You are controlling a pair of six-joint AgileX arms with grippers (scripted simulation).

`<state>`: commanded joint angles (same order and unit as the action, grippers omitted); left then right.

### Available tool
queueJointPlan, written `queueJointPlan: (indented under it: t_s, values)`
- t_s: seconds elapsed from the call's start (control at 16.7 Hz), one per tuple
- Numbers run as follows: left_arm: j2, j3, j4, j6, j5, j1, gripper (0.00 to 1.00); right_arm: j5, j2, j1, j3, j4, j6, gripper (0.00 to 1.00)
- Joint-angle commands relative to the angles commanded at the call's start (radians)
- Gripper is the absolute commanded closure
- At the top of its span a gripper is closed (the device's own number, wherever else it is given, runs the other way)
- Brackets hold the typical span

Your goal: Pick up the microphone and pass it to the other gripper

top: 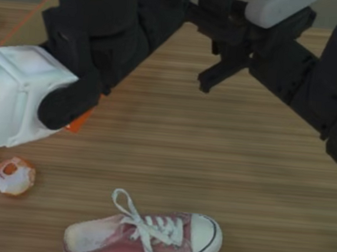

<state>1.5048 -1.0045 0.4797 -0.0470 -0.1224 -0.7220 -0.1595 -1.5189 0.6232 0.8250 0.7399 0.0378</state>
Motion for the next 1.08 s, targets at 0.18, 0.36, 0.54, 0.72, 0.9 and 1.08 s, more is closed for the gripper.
queueJointPlan:
  t_s: [0.18,0.36,0.54,0.72,0.9,1.08]
  values:
    - [0.000,0.000,0.000,0.000,0.000,0.000,0.30,0.000,0.000,0.000,0.000,0.000,0.000,1.00]
    - [0.000,0.000,0.000,0.000,0.000,0.000,0.53,0.000,0.000,0.000,0.000,0.000,0.000,1.00]
    - [0.000,0.000,0.000,0.000,0.000,0.000,0.75,0.000,0.000,0.000,0.000,0.000,0.000,1.00]
    - [0.000,0.000,0.000,0.000,0.000,0.000,0.98,0.000,0.000,0.000,0.000,0.000,0.000,1.00]
    - [0.000,0.000,0.000,0.000,0.000,0.000,1.00,0.000,0.000,0.000,0.000,0.000,0.000,1.00]
    - [0.000,0.000,0.000,0.000,0.000,0.000,1.00,0.000,0.000,0.000,0.000,0.000,0.000,1.00]
